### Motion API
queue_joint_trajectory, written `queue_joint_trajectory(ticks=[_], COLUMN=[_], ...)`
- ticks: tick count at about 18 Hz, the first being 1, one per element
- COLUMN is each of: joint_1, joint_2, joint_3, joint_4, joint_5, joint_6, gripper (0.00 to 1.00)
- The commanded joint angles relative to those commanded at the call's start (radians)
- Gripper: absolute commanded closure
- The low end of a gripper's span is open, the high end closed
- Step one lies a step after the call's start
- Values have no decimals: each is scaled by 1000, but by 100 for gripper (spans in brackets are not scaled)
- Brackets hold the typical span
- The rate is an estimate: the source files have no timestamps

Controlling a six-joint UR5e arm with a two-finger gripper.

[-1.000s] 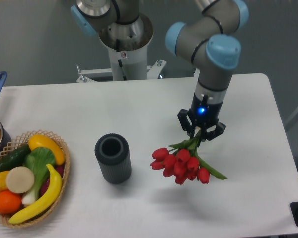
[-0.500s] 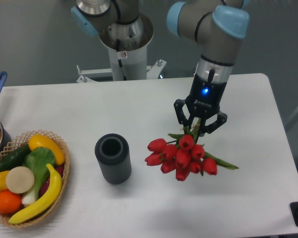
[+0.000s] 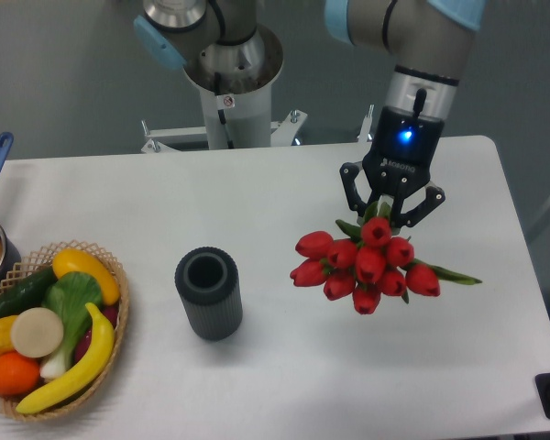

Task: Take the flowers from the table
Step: 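Lift the gripped tulip bunch up off the table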

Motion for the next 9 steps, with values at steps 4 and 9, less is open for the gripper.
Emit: queue_joint_trajectory(ticks=[4,9], joint_1=[8,11], joint_2=[8,9], joint_3=[-2,-2], joint_4=[0,0], joint_5=[0,-2], joint_6=[0,0], gripper=[70,70])
